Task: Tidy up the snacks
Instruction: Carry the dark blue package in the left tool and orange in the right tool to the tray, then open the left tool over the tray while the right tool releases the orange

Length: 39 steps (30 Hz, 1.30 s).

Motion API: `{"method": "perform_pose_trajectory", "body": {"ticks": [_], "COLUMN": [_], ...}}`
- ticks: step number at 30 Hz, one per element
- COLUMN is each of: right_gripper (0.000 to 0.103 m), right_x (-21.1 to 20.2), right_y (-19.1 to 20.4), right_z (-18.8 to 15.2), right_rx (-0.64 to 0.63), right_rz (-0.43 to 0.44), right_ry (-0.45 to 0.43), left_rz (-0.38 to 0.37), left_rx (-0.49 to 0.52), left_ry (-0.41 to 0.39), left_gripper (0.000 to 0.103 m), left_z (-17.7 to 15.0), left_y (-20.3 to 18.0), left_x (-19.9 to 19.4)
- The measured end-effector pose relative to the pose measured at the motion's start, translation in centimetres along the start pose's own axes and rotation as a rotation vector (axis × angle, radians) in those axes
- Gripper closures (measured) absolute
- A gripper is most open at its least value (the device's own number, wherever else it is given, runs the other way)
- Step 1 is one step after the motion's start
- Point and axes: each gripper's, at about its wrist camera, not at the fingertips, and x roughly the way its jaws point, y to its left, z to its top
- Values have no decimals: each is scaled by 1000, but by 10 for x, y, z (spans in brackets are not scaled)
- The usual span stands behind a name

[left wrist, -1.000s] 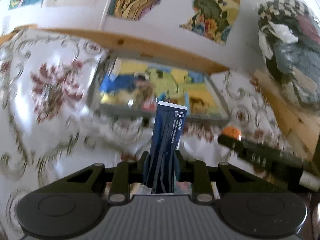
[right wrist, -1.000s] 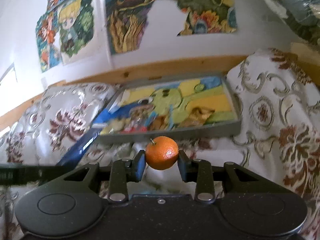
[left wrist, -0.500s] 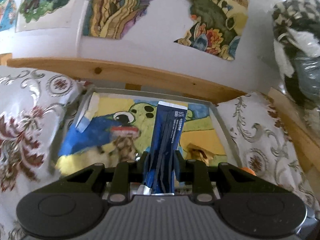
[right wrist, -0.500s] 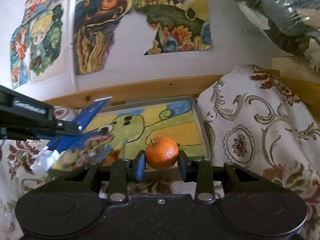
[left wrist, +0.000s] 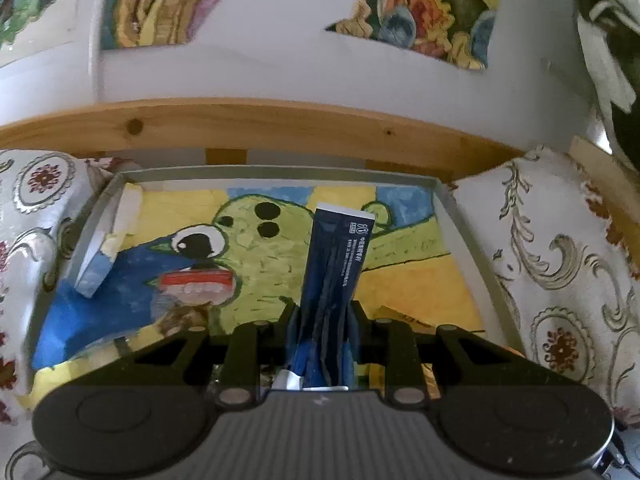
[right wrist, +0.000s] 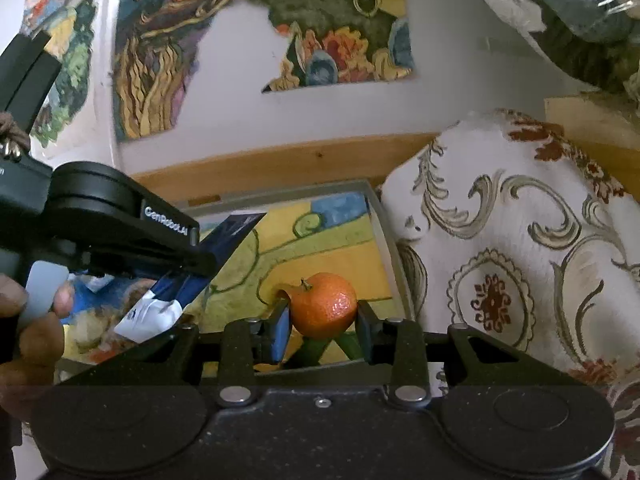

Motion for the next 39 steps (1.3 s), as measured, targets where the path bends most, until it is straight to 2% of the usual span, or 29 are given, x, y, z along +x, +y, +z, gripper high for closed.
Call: {"method": "perform_pose_trajectory", "body": {"ticks": [7, 13, 14, 15, 17, 19, 21, 27, 30, 34, 39], "right_gripper": [67, 65, 63, 59, 56, 49, 44, 16, 9, 3, 1], "right_x": [6, 5, 5, 5, 4, 2, -2, -27, -41, -61, -92], "right_y": [0, 4, 4, 3, 2, 0, -1, 1, 3, 8, 18], "right_z": [-2, -2, -2, -2, -1, 0, 2, 12, 15, 18, 16], "right_rx": [5, -12, -10, -7, 1, 5, 12, 9, 12, -7, -47], "right_rz": [2, 0, 0, 0, -1, -6, -10, -19, -15, -11, -11], "right_ry": [34, 34, 31, 32, 27, 21, 7, -76, -113, -150, -192], "left_rz": [24, 30, 35, 34, 40, 52, 56, 82, 101, 111, 129], "left_rx": [13, -58, -75, -91, -115, -120, -116, -104, -112, -134, -173], "left_ry": [24, 55, 55, 55, 44, 24, 1, -93, -145, -174, -211], "left_gripper": [75, 67, 61, 50, 38, 33, 21, 2, 1, 0, 0], "left_z": [0, 0, 1, 1, 1, 1, 1, -2, -6, -13, -31], "left_y": [-7, 3, 5, 8, 12, 15, 17, 24, 30, 39, 51], "left_x": [13, 16, 15, 14, 10, 3, -5, -42, -62, -86, -117]}}
